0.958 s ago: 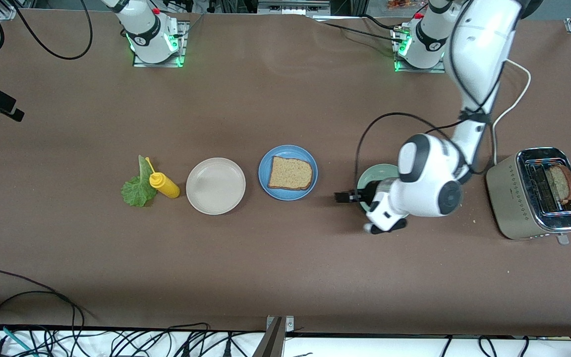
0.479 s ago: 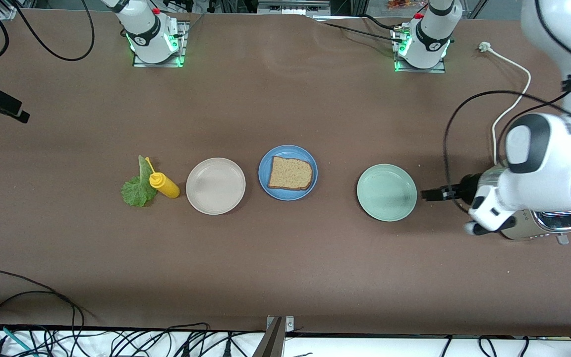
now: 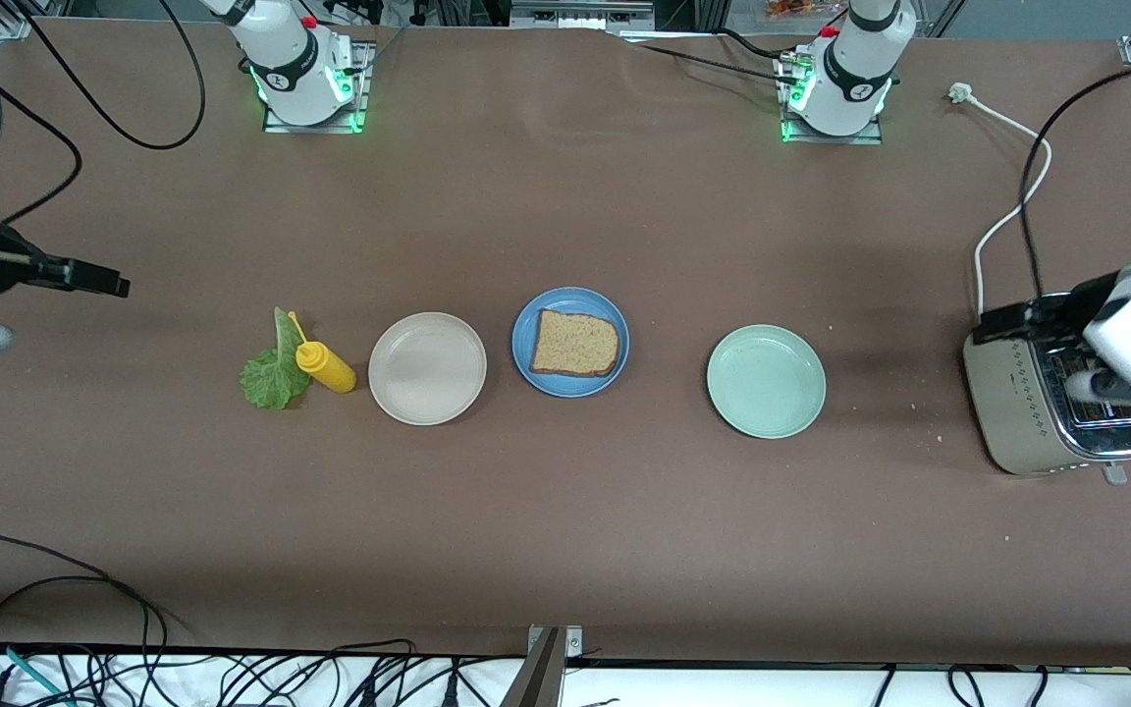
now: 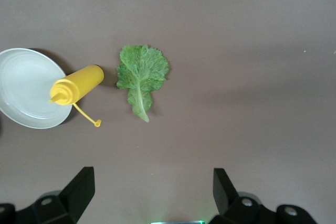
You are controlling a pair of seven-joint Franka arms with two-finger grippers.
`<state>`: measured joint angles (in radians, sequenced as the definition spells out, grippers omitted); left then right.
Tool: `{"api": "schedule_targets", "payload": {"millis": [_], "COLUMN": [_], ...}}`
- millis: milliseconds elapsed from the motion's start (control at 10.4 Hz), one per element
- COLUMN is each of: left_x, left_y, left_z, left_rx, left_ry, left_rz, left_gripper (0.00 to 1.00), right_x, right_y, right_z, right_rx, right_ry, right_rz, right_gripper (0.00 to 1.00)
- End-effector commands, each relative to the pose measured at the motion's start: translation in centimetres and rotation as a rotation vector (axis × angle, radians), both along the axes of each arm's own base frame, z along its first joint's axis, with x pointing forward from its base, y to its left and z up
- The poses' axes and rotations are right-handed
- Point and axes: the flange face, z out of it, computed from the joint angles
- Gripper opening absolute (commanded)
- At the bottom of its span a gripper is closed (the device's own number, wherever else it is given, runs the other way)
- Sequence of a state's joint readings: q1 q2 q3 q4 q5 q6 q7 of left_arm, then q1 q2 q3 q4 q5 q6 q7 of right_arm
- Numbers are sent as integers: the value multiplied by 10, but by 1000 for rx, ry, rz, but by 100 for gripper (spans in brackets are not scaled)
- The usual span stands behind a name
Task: Make sandwich in blue plate with both arms
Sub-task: 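Release the bread on the blue plate while the right gripper reaches the lettuce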
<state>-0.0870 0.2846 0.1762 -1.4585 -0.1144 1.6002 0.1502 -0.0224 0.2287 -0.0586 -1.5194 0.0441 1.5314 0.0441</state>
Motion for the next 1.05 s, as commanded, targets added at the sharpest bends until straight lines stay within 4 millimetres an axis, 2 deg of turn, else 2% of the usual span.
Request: {"api": "schedule_targets", "payload": {"millis": [0, 96, 383, 575, 766, 958], "left_x": [-43, -53, -85, -90, -93, -92], "left_y": [-8, -16, -37, -46, -47, -52], "left_z": [62, 81, 123, 133, 137, 137], "left_rx": [99, 140, 153, 156, 156, 156], "left_ry": [-42, -61, -71, -78, -84, -82], "left_rz": [-89, -105, -27, -5, 14, 6], "left_gripper": [100, 100, 100, 100, 100, 100], "right_x": [17, 16, -7, -21, -41, -50], "right_y": [27, 36, 34, 43, 54, 56], "right_z": [-70, -100, -175, -213, -261, -292], "right_rx": [-2, -6, -4, -7, -13, -15], "right_ry": [69, 60, 68, 67, 34, 33], "right_rz": [38, 51, 63, 76, 93, 91], "right_gripper": [100, 100, 100, 100, 100, 100]}}
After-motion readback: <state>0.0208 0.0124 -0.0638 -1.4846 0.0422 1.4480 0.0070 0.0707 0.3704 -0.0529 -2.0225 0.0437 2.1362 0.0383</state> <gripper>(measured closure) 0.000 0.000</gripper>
